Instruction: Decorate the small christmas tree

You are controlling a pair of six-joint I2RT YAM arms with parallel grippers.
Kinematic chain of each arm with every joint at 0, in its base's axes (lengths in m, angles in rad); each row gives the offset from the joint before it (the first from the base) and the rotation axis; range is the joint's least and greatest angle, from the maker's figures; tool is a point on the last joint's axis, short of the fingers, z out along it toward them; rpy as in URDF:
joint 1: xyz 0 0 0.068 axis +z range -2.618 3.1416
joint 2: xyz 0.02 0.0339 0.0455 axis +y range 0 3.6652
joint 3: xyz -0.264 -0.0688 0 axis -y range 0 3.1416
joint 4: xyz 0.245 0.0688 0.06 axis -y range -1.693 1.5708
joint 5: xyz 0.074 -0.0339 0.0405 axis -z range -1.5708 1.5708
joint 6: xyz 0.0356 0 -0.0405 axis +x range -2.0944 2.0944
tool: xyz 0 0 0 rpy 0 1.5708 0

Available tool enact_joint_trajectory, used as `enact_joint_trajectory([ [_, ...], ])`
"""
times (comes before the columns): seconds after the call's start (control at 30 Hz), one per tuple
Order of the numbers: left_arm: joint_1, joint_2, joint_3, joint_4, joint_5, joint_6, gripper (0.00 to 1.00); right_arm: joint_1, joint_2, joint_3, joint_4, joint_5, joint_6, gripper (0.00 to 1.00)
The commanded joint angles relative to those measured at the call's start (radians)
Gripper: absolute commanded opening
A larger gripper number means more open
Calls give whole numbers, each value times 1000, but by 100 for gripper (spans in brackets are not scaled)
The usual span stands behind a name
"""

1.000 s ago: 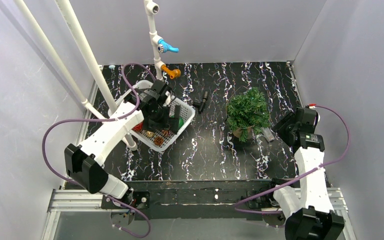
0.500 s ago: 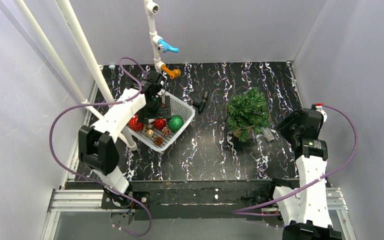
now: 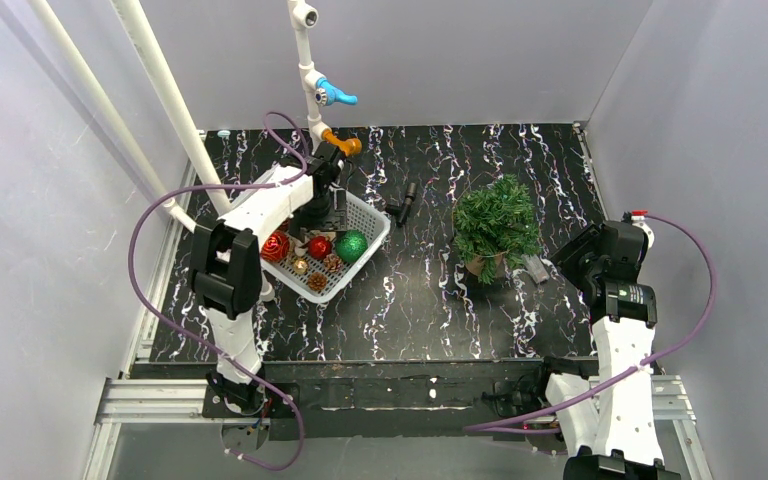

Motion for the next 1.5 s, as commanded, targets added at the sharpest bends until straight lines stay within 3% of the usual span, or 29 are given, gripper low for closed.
enact_joint_trajectory([
  [0.0, -2, 46, 32, -79, -58, 12, 75, -3, 1, 48, 16, -15, 11, 60],
  [0.2, -1, 120, 51, -80, -69, 14, 75, -3, 11, 45, 23, -20, 6, 60],
  [0.4, 9, 157, 57, -88, -44, 5, 50, -3, 14, 42, 21, -11, 1, 60],
  [0.57, 10, 149, 60, -100, -36, 11, 49, -3, 29, 49, 29, -15, 1, 60],
  [1.0, 10, -157, 72, -105, 46, 81, 47, -3, 29, 213, -32, -37, -20, 60],
  [1.2, 10, -282, 70, -99, 116, 95, 46, 37, 36, 395, 19, -207, -76, 59],
  [1.47, 10, -344, 71, -73, 264, 97, 45, 184, 6, 453, 466, -662, -86, 55],
])
